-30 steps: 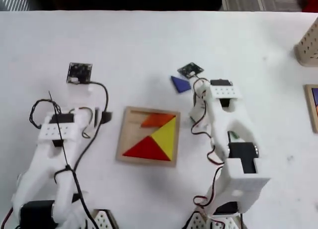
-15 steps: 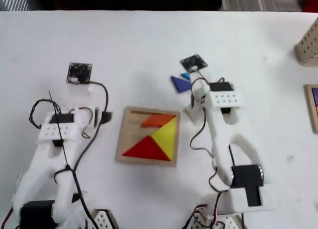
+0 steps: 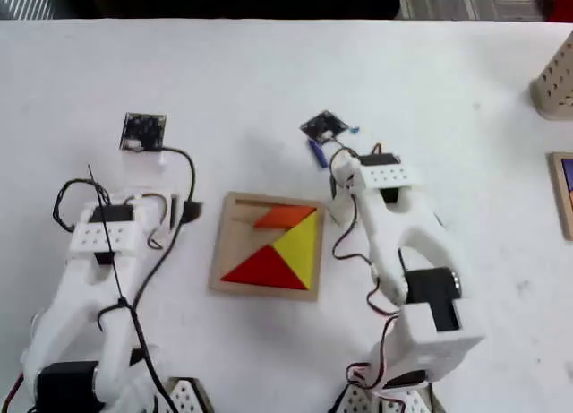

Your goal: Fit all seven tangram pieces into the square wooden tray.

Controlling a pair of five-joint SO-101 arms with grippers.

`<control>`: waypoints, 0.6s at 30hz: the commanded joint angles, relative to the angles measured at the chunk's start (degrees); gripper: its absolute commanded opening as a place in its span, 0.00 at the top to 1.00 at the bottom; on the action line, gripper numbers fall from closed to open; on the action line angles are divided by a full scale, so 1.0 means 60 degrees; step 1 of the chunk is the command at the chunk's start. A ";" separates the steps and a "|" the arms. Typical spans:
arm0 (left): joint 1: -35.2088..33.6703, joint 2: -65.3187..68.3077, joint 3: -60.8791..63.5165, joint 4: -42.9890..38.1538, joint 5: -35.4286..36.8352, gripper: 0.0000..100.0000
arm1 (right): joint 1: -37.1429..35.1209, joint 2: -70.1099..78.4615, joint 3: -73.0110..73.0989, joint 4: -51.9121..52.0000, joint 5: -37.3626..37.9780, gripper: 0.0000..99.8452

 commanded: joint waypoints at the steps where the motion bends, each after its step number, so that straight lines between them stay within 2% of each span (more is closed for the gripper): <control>1: 0.0066 -0.0037 -0.0366 -0.0088 -0.0103 0.69 | -0.0095 0.0212 -0.0850 -0.0051 0.0454 0.76; 5: 0.0066 -0.0037 -0.0366 -0.0103 -0.0103 0.69 | -0.0286 0.0711 -0.1377 0.0667 0.1465 0.77; 18: 0.0066 -0.0037 -0.0366 -0.0088 -0.0103 0.69 | -0.0256 0.1429 -0.2271 0.1443 0.1553 0.79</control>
